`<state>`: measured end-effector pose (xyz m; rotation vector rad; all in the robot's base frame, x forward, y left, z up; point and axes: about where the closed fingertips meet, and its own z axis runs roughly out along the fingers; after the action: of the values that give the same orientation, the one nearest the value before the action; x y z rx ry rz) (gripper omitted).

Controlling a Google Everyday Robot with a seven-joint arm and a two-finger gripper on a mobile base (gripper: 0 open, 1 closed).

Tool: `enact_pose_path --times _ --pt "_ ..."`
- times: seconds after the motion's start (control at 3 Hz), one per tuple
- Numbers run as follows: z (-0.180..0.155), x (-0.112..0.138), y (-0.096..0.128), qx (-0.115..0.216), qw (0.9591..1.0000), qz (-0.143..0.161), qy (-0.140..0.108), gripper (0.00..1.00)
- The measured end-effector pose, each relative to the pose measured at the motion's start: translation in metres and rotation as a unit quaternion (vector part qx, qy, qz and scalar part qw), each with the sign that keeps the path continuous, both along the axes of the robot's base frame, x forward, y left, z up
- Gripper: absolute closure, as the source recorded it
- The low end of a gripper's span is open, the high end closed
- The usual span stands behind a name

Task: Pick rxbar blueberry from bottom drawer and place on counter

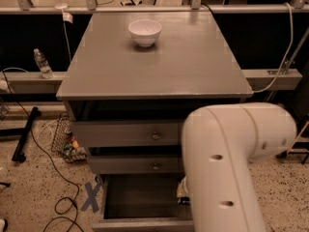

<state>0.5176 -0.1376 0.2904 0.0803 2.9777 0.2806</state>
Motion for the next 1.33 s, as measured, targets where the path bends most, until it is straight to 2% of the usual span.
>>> enact_pose_path --times 0.33,0.67,1.0,1.33 --pt "0.022 0.015 0.019 0.058 0.9966 0.059 -0.006 1.0" --pt "0.023 0.004 0.019 0.063 0.9951 0.077 0.001 1.0" --pt "0.022 0.005 0.019 0.061 0.9954 0.074 0.0 1.0" --pt "0.034 -0.003 0.024 0.082 0.9913 0.103 0.003 1.0"
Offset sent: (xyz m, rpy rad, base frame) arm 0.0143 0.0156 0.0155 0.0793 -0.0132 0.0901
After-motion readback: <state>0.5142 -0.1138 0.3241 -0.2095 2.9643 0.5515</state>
